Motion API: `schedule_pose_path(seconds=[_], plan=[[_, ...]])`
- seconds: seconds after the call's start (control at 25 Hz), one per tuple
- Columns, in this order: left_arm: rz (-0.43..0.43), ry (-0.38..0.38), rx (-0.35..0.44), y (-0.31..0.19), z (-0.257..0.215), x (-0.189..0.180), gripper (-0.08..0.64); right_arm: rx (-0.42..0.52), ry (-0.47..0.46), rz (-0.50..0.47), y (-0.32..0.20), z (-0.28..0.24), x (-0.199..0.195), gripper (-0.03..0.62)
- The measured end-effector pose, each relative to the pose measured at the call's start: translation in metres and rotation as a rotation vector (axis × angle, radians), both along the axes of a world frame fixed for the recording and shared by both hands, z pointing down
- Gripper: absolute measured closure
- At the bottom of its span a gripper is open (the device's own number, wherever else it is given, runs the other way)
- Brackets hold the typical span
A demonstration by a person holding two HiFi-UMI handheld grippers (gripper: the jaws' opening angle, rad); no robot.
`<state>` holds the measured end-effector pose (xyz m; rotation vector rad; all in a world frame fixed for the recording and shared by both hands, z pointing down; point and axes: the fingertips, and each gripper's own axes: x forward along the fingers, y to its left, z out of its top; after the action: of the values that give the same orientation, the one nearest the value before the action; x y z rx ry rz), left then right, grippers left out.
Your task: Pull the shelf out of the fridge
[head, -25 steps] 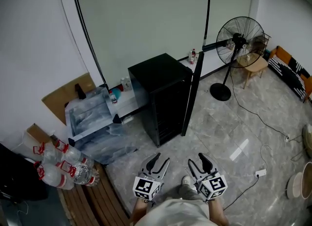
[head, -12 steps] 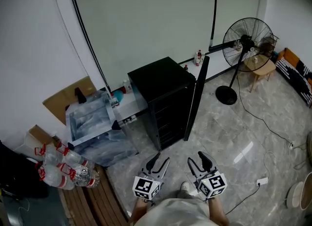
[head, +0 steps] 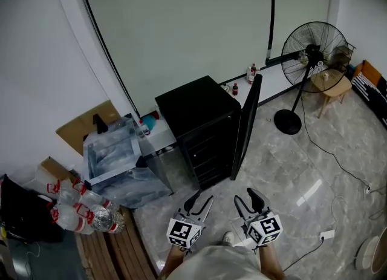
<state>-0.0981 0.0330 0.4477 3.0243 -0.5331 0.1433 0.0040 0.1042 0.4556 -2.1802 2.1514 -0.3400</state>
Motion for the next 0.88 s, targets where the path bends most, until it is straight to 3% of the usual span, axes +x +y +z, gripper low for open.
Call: schedule_pose_path(seconds=[0.4, 0.88], plan=[[-0.049, -0.034, -0.01, 0.004, 0.008, 0.046, 0.379, 0.005, -0.027, -0.051, -0.004, 0.006, 0.054, 0.385], [-0.039, -0.055, 0.005, -0.002, 0.011, 0.085, 0.379, -0.01, -0.042, -0.05, -0.013, 0.017, 0.09, 0.394]])
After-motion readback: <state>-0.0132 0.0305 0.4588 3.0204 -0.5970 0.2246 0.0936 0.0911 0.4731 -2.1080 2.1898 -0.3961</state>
